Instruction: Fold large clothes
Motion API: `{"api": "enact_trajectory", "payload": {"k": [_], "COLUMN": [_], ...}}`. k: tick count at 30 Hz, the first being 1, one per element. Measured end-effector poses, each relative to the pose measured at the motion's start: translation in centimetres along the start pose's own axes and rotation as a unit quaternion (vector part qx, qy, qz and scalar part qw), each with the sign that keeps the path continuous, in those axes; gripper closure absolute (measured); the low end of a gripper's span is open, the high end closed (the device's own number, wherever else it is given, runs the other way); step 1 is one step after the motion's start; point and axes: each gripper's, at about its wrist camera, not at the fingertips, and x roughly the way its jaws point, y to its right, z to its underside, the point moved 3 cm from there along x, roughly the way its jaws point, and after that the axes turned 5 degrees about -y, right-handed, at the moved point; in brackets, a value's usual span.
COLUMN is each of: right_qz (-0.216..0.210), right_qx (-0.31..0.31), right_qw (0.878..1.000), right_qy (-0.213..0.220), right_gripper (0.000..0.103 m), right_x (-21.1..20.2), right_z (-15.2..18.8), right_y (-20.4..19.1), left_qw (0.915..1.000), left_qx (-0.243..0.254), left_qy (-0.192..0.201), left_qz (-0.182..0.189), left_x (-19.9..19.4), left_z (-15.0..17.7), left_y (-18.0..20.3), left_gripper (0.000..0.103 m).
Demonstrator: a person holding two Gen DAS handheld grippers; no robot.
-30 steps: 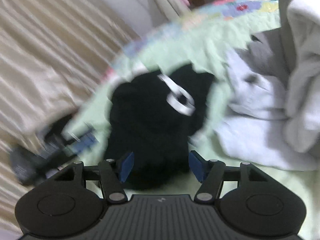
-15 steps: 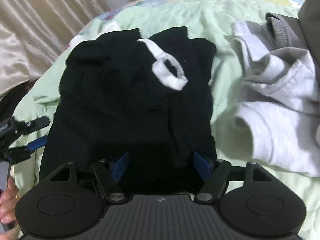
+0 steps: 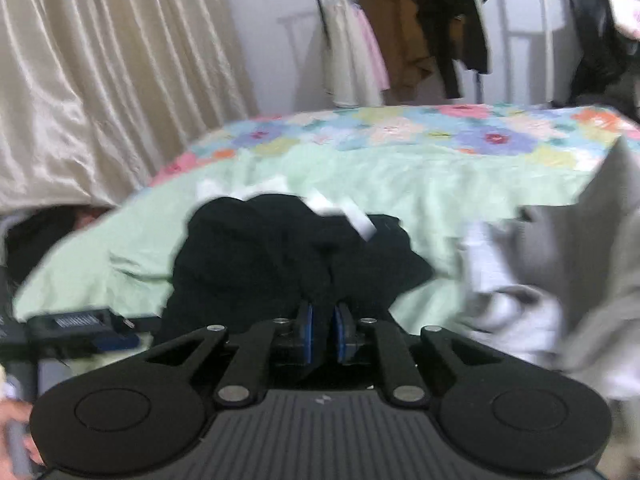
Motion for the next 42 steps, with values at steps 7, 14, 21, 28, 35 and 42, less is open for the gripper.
{"api": "enact_trajectory", "payload": {"k": [7,14,21,28,35,42], "right_qz": [-0.027,-0.011,0.014,0.026,-0.014,-0.006], "right_qx": [0.124,0.069,0.007,-0.052,-0.037,-0.018], "right_qw": [0.988,0.996,0.999,0.997,0.998,0.999], "right_qy": [-0.088,-0.064,-0.051,-0.046,-0.042,-0.049], "right_gripper": [0.071,0.058,0.060,0.095,0.094,0.072], "right_x": [3.2,2.2,1.9,1.6,2.4,3.4], "right_z": [4.3,5.0,5.4,5.7,4.7,5.3], "right_y": [6.1,4.6,2.6,0.2,-0.3,0.4], "left_qw": [0.9995,0.9997,0.9993,0.9984,0.9984,0.9980], "left_qx": [0.009,-0.001,0.002,0.027,0.022,0.025], "left_qy": [-0.022,-0.022,-0.031,-0.036,-0.039,-0.044], "left_qz": [-0.022,-0.013,-0.020,-0.034,-0.033,-0.037], "left_x": [1.0,0.9,1.5,1.8,1.9,2.2], "left_z": [0.4,0.4,0.4,0.7,0.7,0.8], "left_y": [0.0,-0.3,-0.2,0.7,0.5,0.5], "left_gripper": [0.027,0.025,0.023,0.020,0.019,0.018]}}
